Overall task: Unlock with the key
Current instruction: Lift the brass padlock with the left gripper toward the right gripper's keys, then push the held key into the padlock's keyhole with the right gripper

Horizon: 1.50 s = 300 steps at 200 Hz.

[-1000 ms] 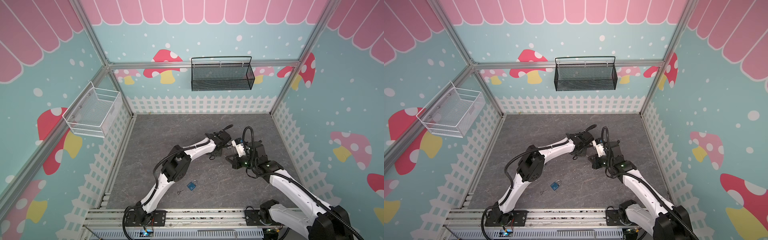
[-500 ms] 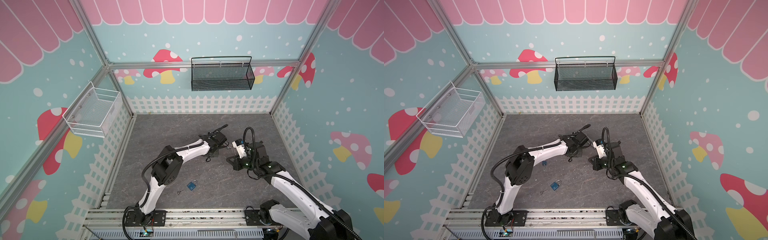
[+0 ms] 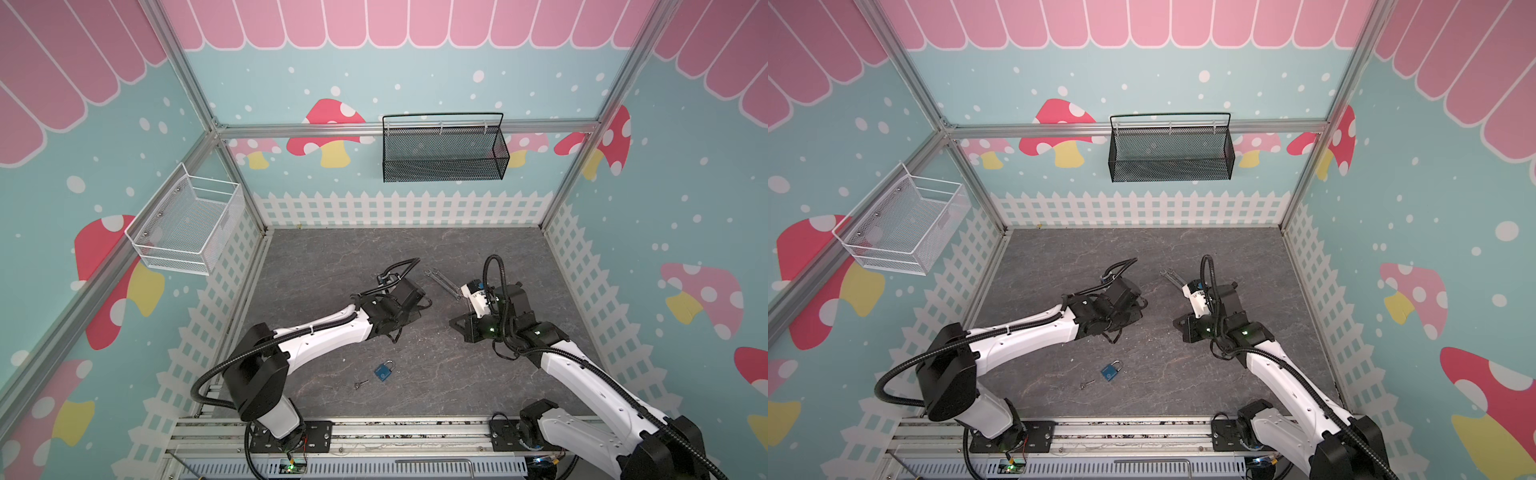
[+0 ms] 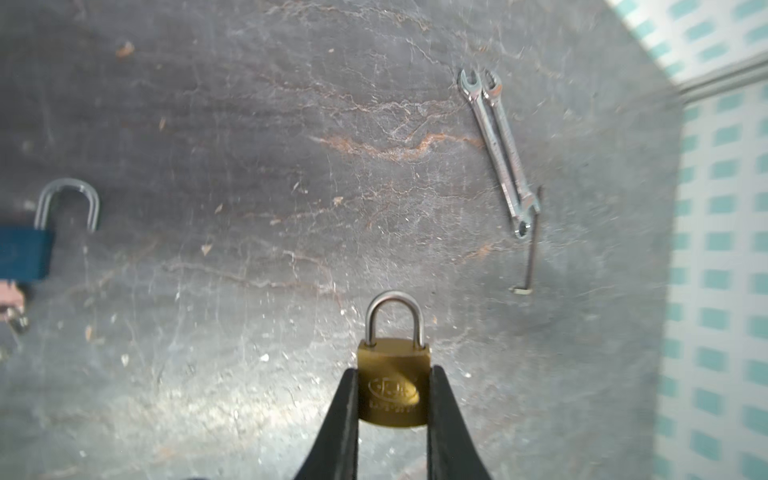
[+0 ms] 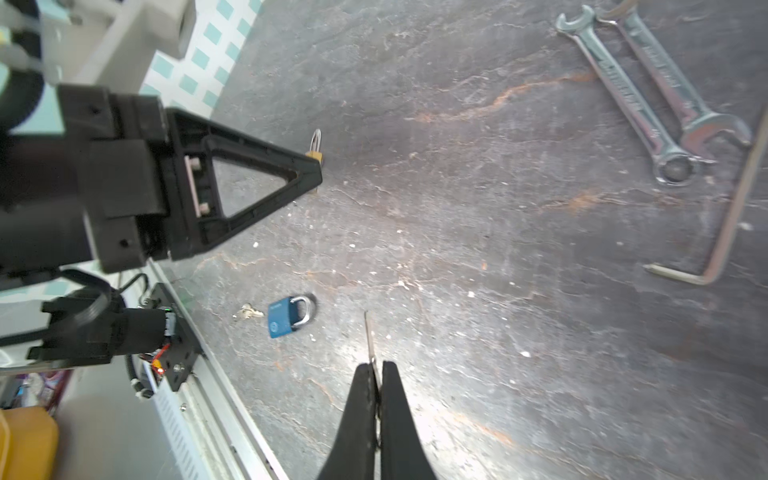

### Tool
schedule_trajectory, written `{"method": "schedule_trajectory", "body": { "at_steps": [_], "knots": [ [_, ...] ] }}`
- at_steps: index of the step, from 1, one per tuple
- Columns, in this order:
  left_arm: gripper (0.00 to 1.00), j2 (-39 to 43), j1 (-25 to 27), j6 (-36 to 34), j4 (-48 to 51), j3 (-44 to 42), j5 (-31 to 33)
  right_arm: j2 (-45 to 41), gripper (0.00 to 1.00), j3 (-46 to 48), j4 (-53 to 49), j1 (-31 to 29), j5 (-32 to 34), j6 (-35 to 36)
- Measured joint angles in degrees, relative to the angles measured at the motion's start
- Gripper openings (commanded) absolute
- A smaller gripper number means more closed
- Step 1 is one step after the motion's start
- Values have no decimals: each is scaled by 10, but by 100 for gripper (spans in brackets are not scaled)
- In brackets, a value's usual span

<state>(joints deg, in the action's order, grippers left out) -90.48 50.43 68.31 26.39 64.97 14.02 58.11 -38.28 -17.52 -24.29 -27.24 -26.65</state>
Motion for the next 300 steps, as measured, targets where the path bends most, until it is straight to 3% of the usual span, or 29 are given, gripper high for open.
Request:
{"method": "schedule_trajectory", "body": {
  "at_steps": [73,154,300],
  "knots": [
    [0,75,42,144,-72,-58,22,29,0,35,128,-132,32,-125],
    [0,79,60,167,-87,-63,57,33,0,49,209,-151,69,-208],
    [0,79,68,170,-93,-63,69,54,0,49,250,-158,83,-247]
  ]
}}
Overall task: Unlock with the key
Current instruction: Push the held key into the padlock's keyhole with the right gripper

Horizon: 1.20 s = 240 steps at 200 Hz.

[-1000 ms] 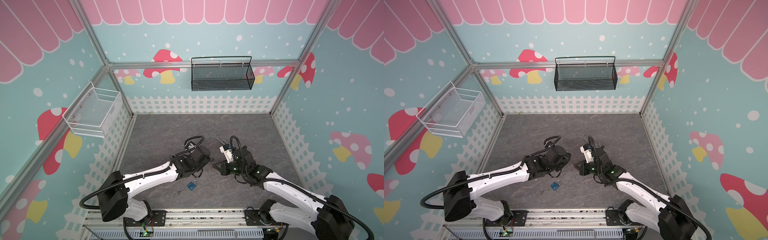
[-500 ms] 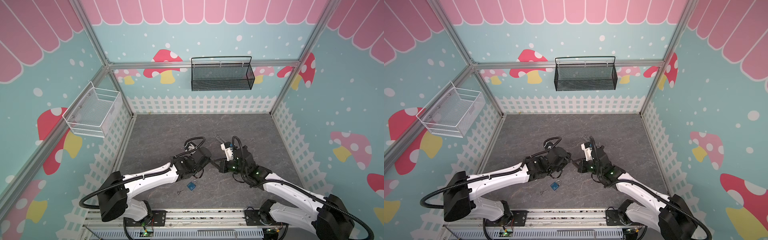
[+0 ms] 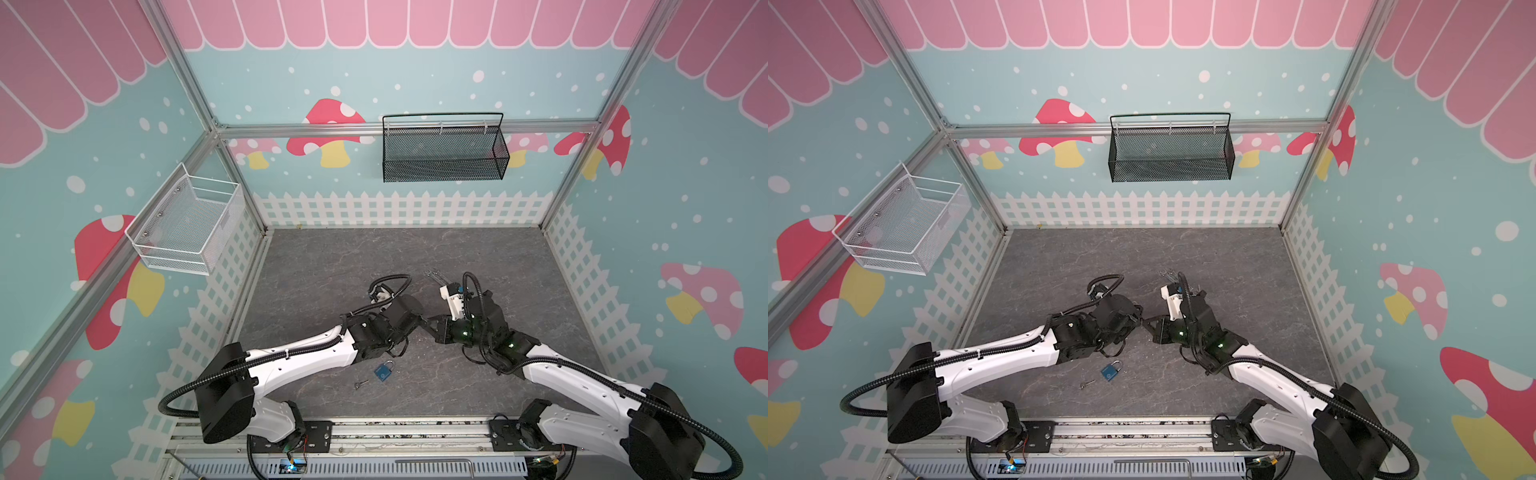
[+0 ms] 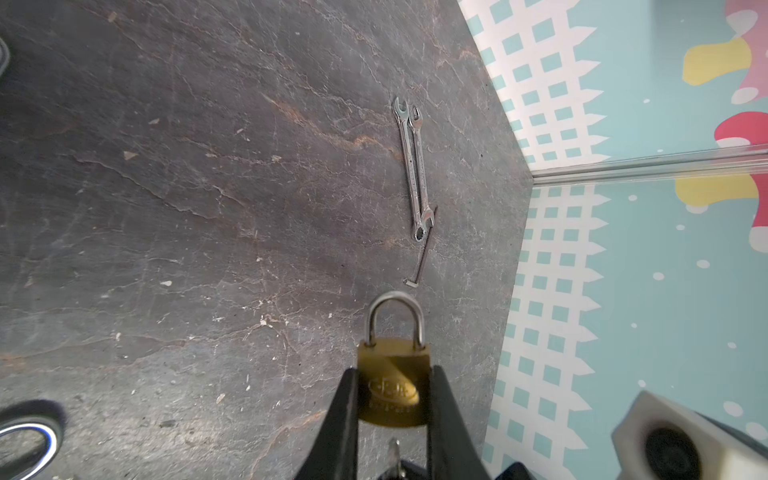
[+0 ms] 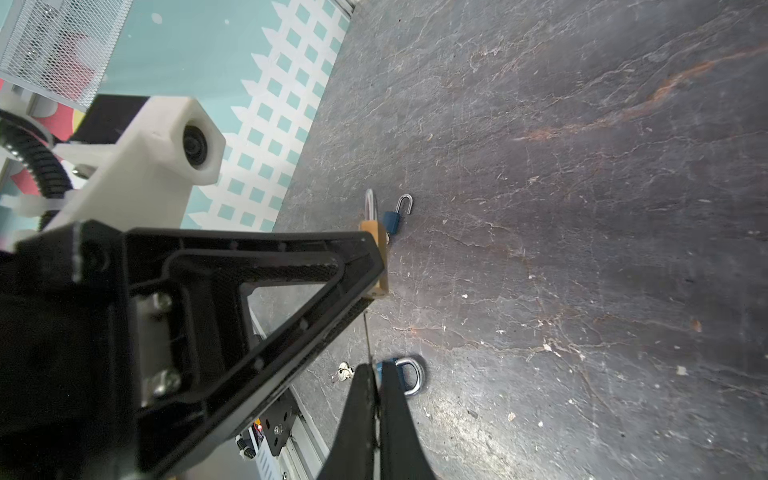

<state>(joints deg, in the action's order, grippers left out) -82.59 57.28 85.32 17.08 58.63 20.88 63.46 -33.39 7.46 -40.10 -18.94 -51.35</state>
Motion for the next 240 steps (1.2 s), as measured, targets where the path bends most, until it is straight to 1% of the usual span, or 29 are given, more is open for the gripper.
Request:
{"method": "schedule_trajectory", "body": {
  "at_steps": [45,104,199,240],
  "knots": [
    [0,0,2,0,-6,0,0,2,0,0,3,-2,4,-4],
    [0,0,2,0,-7,0,0,1,0,0,3,-2,31,-15],
    [0,-1,2,0,-12,0,4,9,0,0,18,-5,25,-18],
    [0,-1,2,0,-17,0,5,-2,0,0,19,-7,48,-27]
  ]
}}
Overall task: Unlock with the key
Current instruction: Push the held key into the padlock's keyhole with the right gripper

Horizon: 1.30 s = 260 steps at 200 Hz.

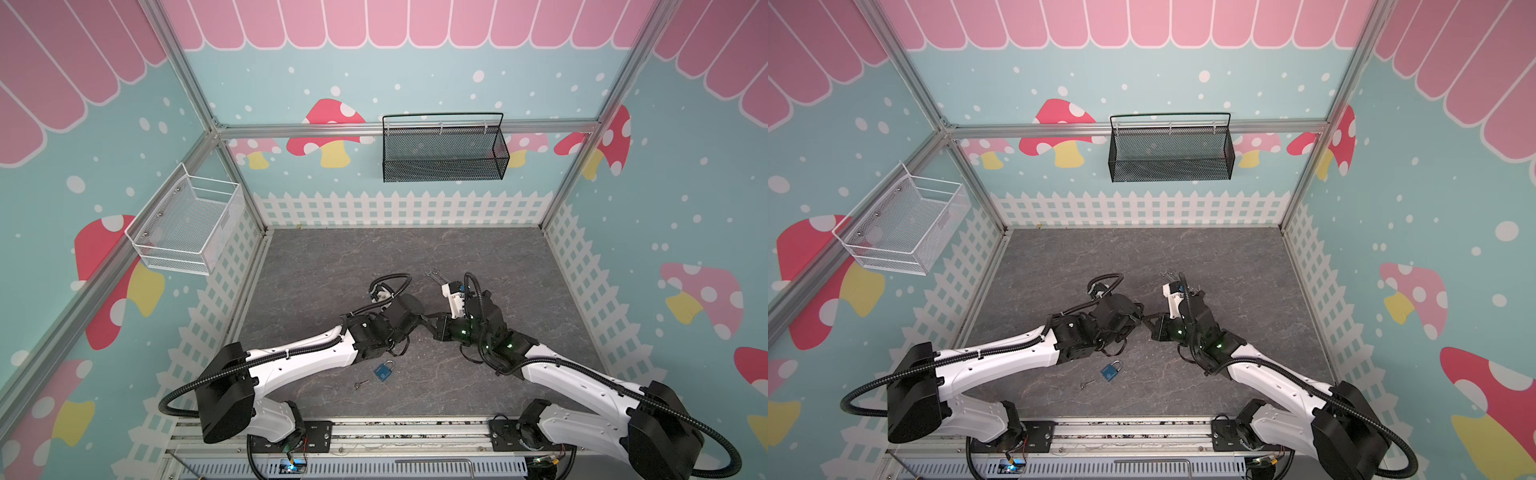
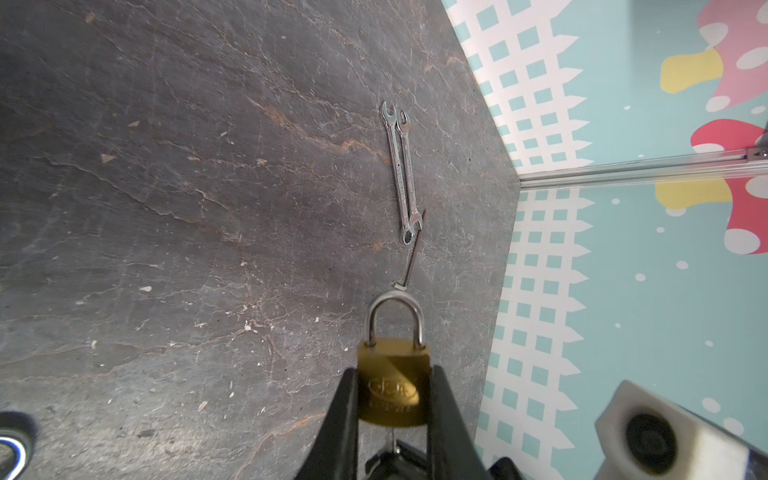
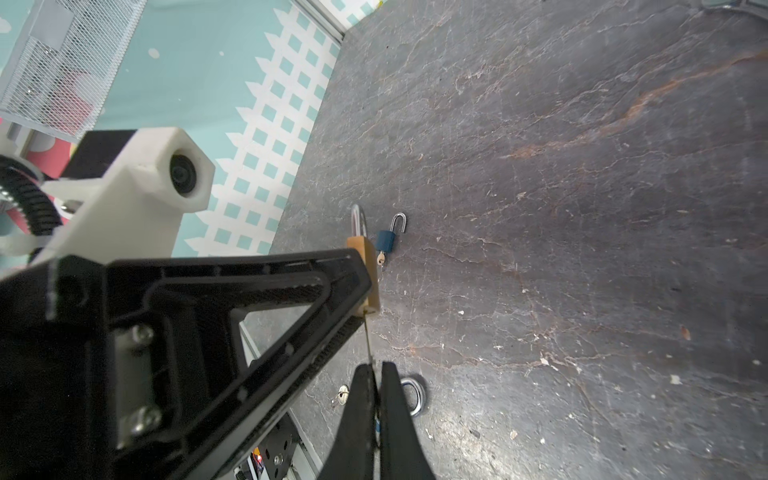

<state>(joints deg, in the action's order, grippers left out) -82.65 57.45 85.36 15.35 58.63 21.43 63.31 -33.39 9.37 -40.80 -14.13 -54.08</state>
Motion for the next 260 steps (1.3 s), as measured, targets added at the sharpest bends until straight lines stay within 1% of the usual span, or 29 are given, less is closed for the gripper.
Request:
{"method": "schedule_trajectory", "body": {
  "at_steps": [78,172,209,260],
  "knots": [
    [0,-5,0,2,-6,3,0,-3,0,0,-2,-2,14,-6],
    [0,-36,8,13,3,29,-2,-2,0,-12,-34,-17,67,0],
    [0,-40,8,12,17,43,1,-3,0,-19,-42,-17,75,4],
    [0,-40,10,21,-2,36,-4,-5,0,-19,-47,-20,88,14]
  ]
}}
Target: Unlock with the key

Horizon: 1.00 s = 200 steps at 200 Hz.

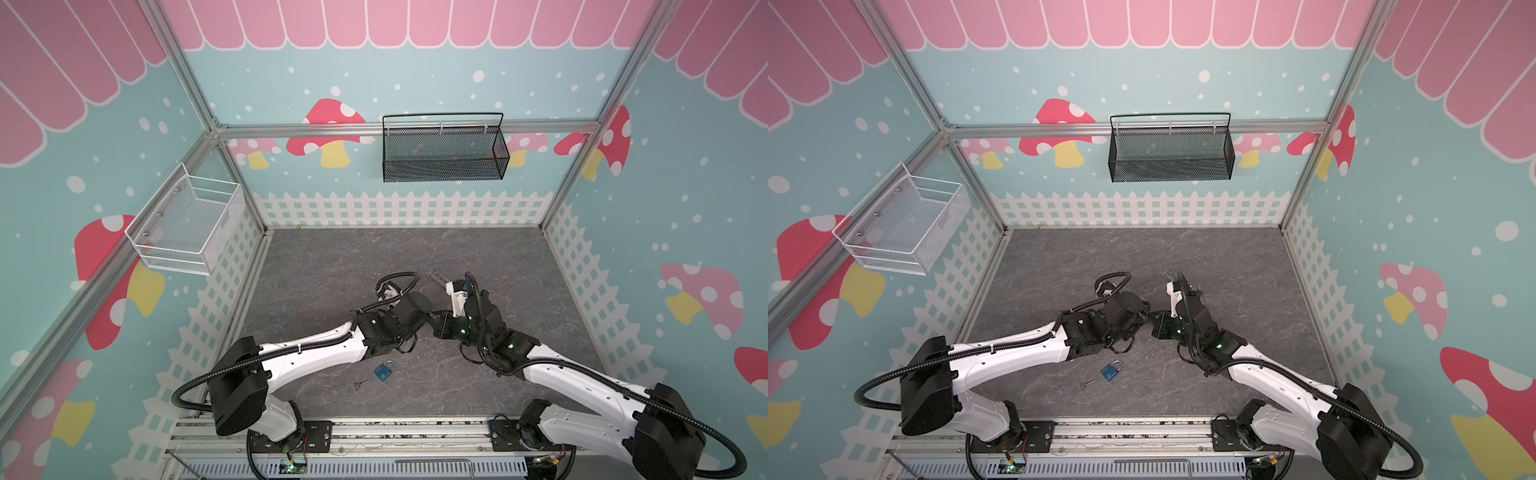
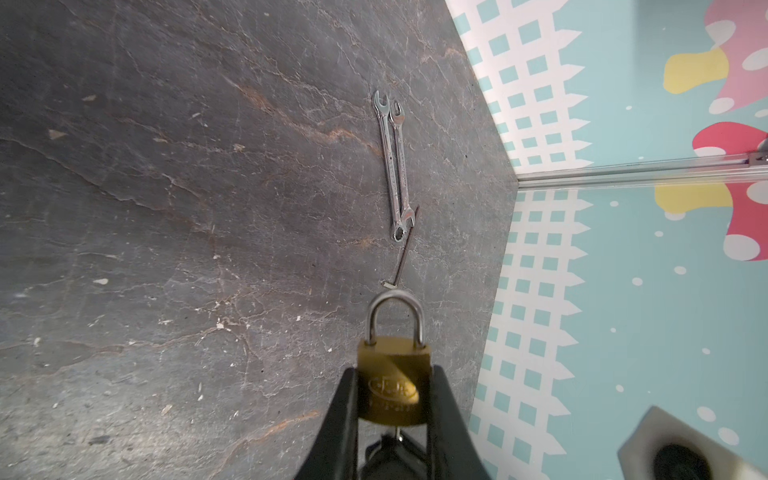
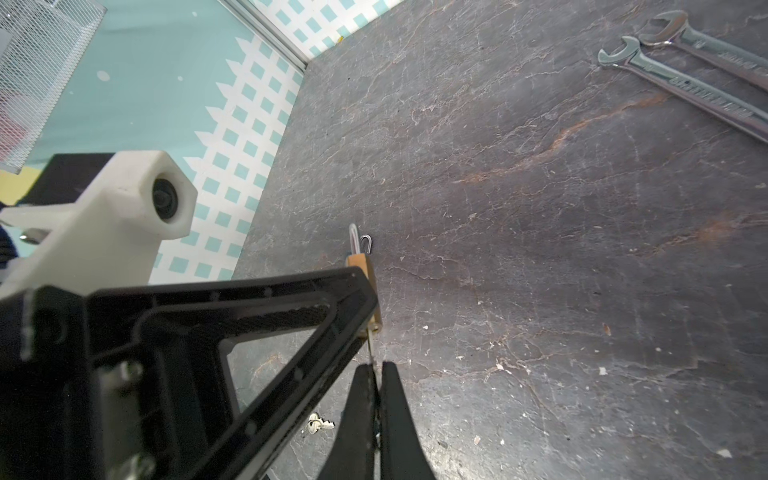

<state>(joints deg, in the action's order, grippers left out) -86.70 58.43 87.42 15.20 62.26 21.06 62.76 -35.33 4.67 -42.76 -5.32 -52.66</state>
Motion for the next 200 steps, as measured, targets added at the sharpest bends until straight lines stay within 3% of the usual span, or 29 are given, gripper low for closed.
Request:
{"method": "schedule_trajectory", "body": {
  "at_steps": [129,200],
  "knots": [
    [0,15,17,-45,39,17,9,-10,0,-25,-35,0,-15,20],
    [0,72,25,-38,2,-29,24,-19,0,-30,-14,3,-71,-15]
  ]
}}
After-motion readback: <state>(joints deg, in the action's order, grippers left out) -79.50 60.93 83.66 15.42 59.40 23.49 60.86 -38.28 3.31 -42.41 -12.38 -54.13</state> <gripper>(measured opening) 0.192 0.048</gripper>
